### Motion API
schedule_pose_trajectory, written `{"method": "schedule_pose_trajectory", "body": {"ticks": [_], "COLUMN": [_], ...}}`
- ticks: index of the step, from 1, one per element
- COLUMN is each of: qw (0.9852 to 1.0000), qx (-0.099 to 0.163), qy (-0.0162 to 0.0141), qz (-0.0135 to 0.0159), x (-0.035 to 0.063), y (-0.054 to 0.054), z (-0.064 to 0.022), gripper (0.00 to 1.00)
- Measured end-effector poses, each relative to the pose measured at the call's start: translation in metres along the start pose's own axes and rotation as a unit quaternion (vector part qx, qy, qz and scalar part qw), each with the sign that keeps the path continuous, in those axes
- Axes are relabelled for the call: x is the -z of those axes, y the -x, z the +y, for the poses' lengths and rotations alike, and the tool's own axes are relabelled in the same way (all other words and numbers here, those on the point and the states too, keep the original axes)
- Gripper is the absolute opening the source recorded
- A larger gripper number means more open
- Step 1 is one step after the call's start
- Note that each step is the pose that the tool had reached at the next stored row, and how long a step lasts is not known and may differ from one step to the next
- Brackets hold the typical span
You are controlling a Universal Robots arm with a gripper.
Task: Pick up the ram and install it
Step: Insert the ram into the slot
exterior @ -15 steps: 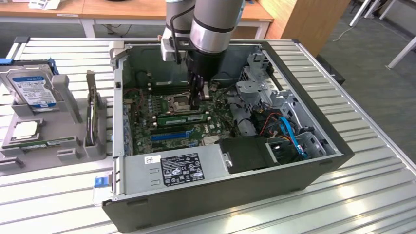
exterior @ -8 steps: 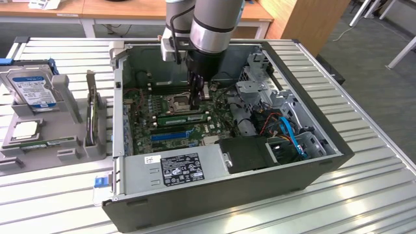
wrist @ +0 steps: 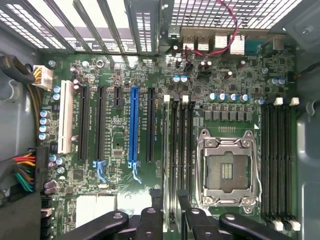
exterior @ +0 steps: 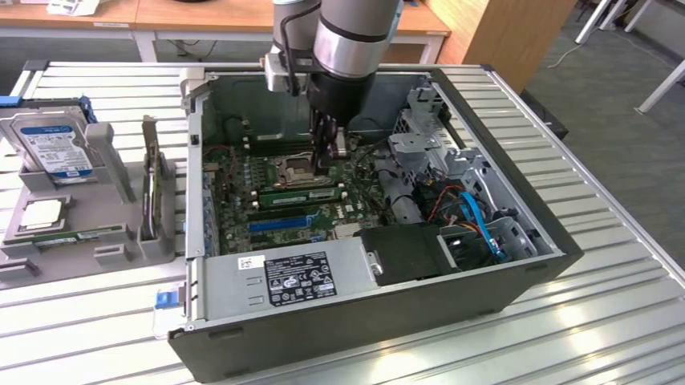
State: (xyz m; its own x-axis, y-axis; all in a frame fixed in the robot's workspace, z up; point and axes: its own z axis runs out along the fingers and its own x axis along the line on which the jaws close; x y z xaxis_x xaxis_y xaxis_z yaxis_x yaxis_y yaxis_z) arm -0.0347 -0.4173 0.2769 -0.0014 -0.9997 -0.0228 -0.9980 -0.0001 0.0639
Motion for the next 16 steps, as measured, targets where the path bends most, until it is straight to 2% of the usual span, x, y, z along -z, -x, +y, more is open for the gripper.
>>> {"method": "schedule_pose_trajectory", "body": {"ticks": [16], "qw": [1.0], "qx": [0.0], "qy": [0.0], "qz": [0.0], "x": [0.0234], "y": [0.001], "z": [0.0015], "gripper": [0.25]}}
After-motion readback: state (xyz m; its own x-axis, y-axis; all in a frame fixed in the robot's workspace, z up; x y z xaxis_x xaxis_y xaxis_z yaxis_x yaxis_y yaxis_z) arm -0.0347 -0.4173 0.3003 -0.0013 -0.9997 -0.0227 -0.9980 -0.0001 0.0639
